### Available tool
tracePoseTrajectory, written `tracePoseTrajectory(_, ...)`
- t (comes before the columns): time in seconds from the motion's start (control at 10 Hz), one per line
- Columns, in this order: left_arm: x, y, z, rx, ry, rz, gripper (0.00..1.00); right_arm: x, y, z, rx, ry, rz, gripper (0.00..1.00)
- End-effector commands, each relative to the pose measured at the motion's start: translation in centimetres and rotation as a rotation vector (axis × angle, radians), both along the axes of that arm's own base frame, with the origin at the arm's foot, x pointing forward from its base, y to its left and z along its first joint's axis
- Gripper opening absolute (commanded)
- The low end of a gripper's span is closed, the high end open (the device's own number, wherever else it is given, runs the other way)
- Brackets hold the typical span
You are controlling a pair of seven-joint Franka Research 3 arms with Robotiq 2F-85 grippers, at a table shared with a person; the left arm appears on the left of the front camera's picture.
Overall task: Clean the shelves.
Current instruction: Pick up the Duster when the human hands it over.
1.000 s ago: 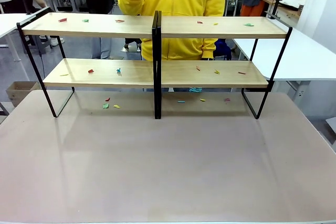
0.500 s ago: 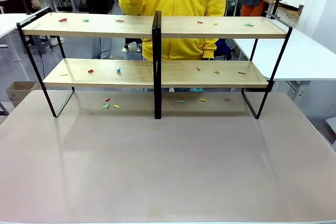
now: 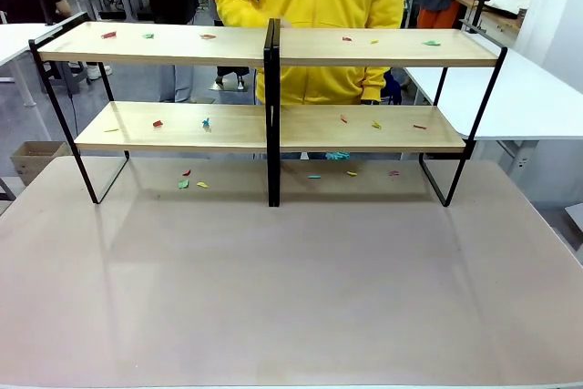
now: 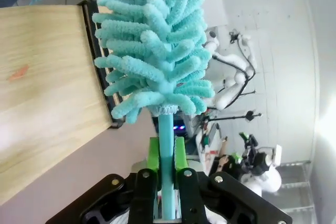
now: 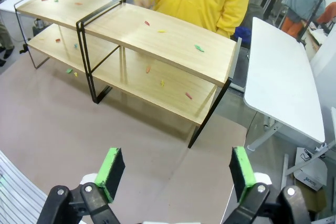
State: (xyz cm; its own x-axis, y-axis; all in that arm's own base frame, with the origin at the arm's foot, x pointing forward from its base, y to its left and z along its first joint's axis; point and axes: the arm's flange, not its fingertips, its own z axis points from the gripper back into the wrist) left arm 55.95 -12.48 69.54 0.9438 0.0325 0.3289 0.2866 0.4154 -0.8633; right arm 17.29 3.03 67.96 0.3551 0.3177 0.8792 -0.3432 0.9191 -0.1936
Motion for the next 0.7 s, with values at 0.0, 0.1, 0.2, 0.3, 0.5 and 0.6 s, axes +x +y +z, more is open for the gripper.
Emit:
tracePoseTrajectory(0.0, -4.4, 8.4, 2.1, 0.128, -0.121, -0.025, 0.0, 0.0, -0.1, 0.0, 0.005, 0.0, 0.003, 1.0)
tracePoseTrajectory(0.1, -7.4, 13.7, 3.2, 0.179, -0.148, -0.022, 0.0, 0.0, -0.1, 0.0, 0.005, 0.0, 0.003, 1.0)
tracePoseTrajectory(0.2, -11.2, 18.8, 3.9, 0.189, -0.204, -0.123, 0.0, 0.0, -0.1, 0.0, 0.005, 0.0, 0.003, 1.0)
tracePoseTrajectory(0.3, -15.2, 23.8, 4.1, 0.262, -0.3, -0.092, 0.0, 0.0, -0.1, 0.0, 0.005, 0.0, 0.003, 1.0)
tracePoseTrajectory(0.5, -23.7, 32.4, 3.8, 0.247, -0.451, -0.148, 0.0, 0.0, -0.1, 0.0, 0.005, 0.0, 0.003, 1.0)
tracePoseTrajectory(0.6, -27.3, 35.4, 2.4, 0.255, -0.388, -0.075, 0.0, 0.0, -0.1, 0.0, 0.005, 0.0, 0.003, 1.0)
